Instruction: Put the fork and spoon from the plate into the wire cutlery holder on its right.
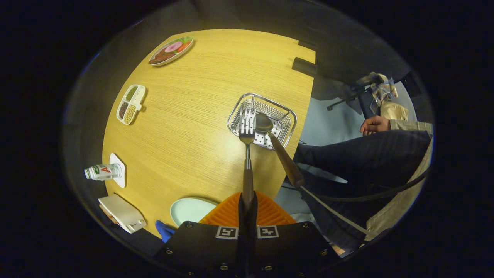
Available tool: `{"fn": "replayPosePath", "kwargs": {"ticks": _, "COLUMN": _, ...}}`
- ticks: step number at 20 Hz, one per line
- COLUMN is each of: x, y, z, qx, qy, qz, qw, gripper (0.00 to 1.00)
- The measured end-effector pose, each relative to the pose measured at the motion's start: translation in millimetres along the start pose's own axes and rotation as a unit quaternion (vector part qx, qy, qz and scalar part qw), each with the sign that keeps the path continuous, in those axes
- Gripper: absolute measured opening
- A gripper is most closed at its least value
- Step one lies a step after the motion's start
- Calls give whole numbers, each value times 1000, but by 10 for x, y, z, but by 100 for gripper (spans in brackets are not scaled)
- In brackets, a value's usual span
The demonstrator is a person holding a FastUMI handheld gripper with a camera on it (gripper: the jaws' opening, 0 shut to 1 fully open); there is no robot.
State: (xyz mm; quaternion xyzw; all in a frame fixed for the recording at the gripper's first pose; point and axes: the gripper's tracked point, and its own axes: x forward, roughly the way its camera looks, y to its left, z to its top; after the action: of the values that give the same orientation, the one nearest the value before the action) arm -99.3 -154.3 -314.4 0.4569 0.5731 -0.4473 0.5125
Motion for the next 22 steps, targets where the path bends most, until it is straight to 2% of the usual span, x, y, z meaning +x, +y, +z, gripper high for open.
{"fn": "replayPosePath", "kwargs": {"ticks": 7, "x": 47, "y": 10, "z": 72, "qx": 70, "qy": 72, "qz": 1, "qw": 995, "gripper": 4}}
{"fn": "replayPosePath", "kwargs": {"ticks": 11, "x": 23, "y": 80, "z": 139, "qx": 98, "qy": 104, "qz": 19, "qw": 990, "gripper": 5}}
{"fn": "replayPosePath", "kwargs": {"ticks": 13, "x": -3, "y": 179, "z": 190, "qx": 113, "qy": 109, "qz": 44, "qw": 987, "gripper": 6}}
{"fn": "replayPosePath", "kwargs": {"ticks": 14, "x": 2, "y": 238, "z": 195, "qx": 120, "qy": 112, "qz": 57, "qw": 985, "gripper": 10}}
{"fn": "replayPosePath", "kwargs": {"ticks": 17, "x": -44, "y": 282, "z": 239, "qx": 132, "qy": 110, "qz": 72, "qw": 983, "gripper": 13}}
{"fn": "replayPosePath", "kwargs": {"ticks": 18, "x": -34, "y": 251, "z": 260, "qx": 131, "qy": 103, "qz": 67, "qw": 984, "gripper": 30}}
{"fn": "replayPosePath", "kwargs": {"ticks": 21, "x": -70, "y": 188, "z": 350, "qx": 118, "qy": 72, "qz": 54, "qw": 989, "gripper": 33}}
{"fn": "replayPosePath", "kwargs": {"ticks": 22, "x": -89, "y": 193, "z": 355, "qx": 112, "qy": 67, "qz": 53, "qw": 990, "gripper": 37}}
